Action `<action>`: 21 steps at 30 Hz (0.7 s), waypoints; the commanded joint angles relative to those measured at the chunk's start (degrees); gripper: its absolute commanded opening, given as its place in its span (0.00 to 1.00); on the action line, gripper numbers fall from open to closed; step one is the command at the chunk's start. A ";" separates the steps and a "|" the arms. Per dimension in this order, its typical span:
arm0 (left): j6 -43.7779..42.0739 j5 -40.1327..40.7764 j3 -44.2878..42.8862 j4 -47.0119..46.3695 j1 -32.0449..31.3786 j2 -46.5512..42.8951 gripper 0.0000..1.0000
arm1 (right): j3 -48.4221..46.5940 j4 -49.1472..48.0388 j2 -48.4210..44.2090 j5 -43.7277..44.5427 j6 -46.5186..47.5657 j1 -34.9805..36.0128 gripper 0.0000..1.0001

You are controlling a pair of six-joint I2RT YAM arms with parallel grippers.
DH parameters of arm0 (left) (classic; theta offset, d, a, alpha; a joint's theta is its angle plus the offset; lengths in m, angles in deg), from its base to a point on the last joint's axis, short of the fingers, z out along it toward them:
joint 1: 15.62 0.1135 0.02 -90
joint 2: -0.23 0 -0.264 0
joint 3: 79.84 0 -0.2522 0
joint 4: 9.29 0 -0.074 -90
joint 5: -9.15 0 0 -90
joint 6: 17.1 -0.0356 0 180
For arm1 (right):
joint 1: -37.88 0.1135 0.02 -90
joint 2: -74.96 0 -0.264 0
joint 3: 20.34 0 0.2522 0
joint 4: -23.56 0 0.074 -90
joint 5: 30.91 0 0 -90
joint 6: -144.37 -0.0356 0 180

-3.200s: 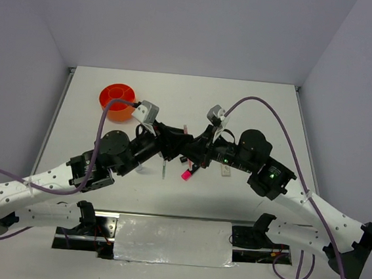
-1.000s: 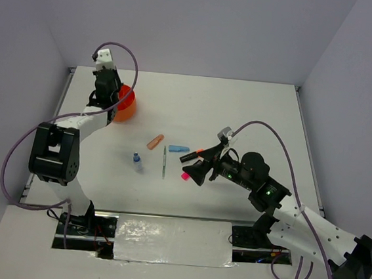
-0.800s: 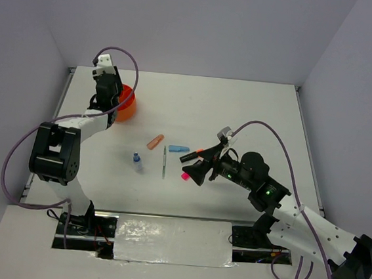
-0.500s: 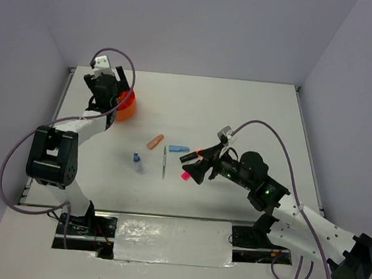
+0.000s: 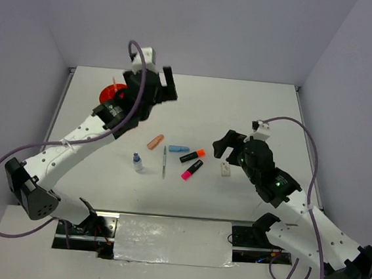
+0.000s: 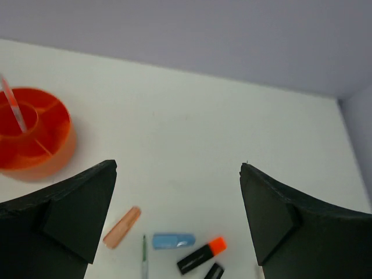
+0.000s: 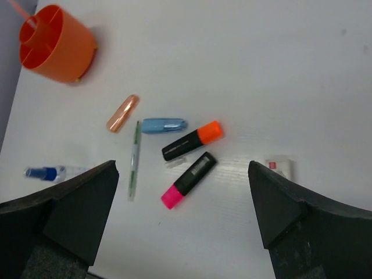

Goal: Sort the stationery into containers
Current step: Pick up the pen from the center of the board.

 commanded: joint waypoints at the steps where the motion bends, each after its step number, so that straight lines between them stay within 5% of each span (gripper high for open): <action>1: 7.90 1.94 10.17 12.27 -5.09 -0.06 0.99 | -2.84 10.44 -3.64 10.68 -6.43 -0.86 1.00; 7: 15.46 1.32 16.81 13.31 -10.92 6.16 0.97 | 0.94 7.81 -8.14 7.45 -6.61 -1.30 1.00; 21: 21.80 -3.25 21.29 12.08 -11.19 16.72 0.78 | 3.49 5.09 -5.42 3.22 -6.34 -1.39 1.00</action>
